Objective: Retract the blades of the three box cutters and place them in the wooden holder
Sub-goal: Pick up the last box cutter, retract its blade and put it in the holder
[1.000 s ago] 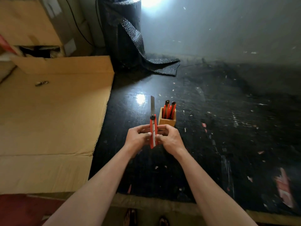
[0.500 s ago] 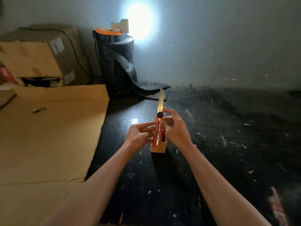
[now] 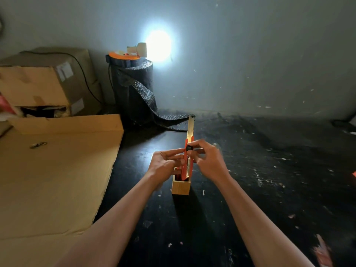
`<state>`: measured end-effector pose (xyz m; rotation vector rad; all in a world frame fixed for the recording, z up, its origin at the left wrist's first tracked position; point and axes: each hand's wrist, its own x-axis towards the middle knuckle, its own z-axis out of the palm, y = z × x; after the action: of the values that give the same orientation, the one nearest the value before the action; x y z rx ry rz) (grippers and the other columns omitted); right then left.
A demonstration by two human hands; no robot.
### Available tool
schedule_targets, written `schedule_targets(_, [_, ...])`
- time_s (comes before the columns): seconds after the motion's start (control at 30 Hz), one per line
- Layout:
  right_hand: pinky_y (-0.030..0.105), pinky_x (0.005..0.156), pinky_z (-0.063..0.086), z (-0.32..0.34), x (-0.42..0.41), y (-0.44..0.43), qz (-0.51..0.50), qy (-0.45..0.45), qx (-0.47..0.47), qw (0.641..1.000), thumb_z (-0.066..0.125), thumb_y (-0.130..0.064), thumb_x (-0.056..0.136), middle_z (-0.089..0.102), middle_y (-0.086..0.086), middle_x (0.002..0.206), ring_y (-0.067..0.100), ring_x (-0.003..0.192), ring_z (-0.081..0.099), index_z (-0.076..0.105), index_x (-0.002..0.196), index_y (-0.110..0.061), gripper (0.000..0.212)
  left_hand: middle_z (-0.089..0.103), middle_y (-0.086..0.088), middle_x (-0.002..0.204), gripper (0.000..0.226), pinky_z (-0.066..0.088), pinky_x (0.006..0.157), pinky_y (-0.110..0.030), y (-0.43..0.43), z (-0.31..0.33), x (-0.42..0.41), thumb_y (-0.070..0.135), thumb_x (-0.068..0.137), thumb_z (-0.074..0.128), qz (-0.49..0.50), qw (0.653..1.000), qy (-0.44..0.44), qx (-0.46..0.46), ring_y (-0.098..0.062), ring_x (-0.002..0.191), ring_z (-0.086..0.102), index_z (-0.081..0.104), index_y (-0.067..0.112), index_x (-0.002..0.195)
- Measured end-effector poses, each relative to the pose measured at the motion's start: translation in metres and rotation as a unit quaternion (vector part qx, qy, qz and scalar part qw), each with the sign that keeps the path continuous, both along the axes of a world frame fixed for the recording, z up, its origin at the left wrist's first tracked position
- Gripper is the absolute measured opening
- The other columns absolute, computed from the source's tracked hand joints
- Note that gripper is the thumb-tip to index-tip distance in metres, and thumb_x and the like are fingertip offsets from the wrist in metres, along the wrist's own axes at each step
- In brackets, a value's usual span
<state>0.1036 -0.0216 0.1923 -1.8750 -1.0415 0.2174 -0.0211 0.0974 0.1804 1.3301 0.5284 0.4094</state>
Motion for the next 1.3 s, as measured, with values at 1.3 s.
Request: schedule_targets(1.3, [0.016, 0.081, 0.055, -0.023, -0.030, -0.024, -0.001, -0.012, 0.014, 1.000, 0.075, -0.021, 0.090, 0.065, -0.020, 0.109, -0.001, 0.100, 0.066, 0.062, 0.119, -0.026, 0.032, 0.082, -0.011, 0.102, 0.038, 0.067, 0.073, -0.042, 0.001, 0.009, 0.005, -0.011, 0.087, 0.071, 0.041, 0.999, 0.006, -0.007, -0.027, 0.091, 0.081, 0.075, 0.009, 0.120])
